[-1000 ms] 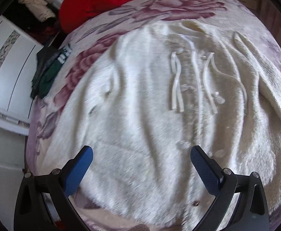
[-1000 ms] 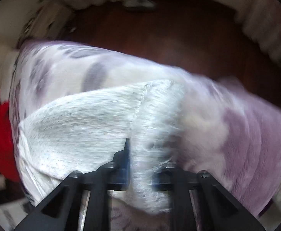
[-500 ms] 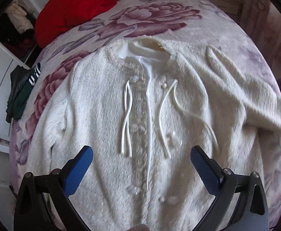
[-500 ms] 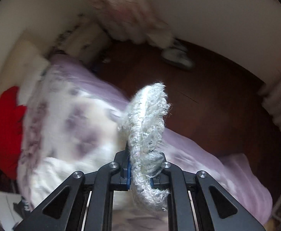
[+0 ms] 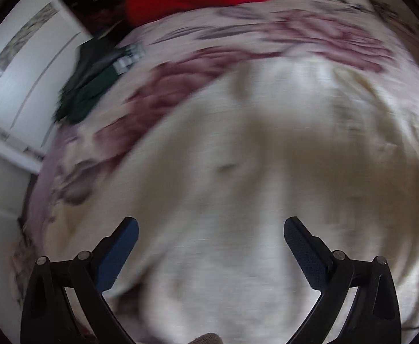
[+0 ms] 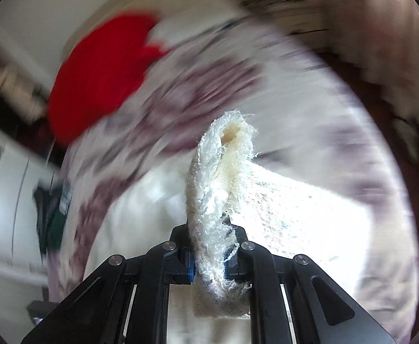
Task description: Fold large clothes
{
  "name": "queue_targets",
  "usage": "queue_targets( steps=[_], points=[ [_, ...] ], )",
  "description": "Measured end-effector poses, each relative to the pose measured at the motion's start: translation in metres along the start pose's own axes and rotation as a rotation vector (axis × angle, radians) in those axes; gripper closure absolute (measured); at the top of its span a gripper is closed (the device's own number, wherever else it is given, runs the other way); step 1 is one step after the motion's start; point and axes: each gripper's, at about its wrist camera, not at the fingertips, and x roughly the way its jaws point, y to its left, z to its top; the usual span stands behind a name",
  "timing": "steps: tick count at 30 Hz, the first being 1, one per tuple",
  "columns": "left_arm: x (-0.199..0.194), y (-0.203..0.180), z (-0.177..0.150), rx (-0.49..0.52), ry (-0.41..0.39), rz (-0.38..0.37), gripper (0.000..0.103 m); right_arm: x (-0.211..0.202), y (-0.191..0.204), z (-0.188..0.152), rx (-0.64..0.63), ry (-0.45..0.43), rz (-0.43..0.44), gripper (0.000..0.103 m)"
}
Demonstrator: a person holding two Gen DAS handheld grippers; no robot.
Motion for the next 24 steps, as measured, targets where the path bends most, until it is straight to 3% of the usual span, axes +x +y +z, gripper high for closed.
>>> queue_targets(
  steps=[6,8,11,13,15,17,21,24],
  points=[
    [0.031,0.112,-0.005,-0.092,0.064,0.118,0.000,0.152,0.188,-0.077,-0.370,0.176,-0.051,0.090],
    [0.038,0.136,-0.007,-0.114,0.076,0.133,0.000,0.188,0.226,-0.112,-0.462,0.243,-0.096,0.087],
    [0.046,0.172,-0.009,-0.161,0.091,0.137,0.000,0.224,0.248,-0.141,-0.489,0.367,-0.115,0.070],
    [0.052,0.197,-0.015,-0.194,0.111,0.117,0.000,0.212,0.242,-0.147,-0.409,0.394,-0.021,0.059],
    [0.058,0.218,-0.022,-0.236,0.142,0.075,0.000,0.183,0.225,-0.148,-0.281,0.410,0.088,0.030],
    [0.065,0.247,-0.037,-0.325,0.201,0.005,0.000,0.149,0.198,-0.146,-0.169,0.401,0.159,0.024],
    [0.090,0.297,-0.077,-0.515,0.307,-0.097,0.000,0.094,0.135,-0.145,-0.053,0.362,0.038,0.024],
    [0.133,0.306,-0.107,-0.549,0.417,-0.187,0.000,0.078,0.092,-0.150,0.039,0.364,-0.038,0.024]
  ],
)
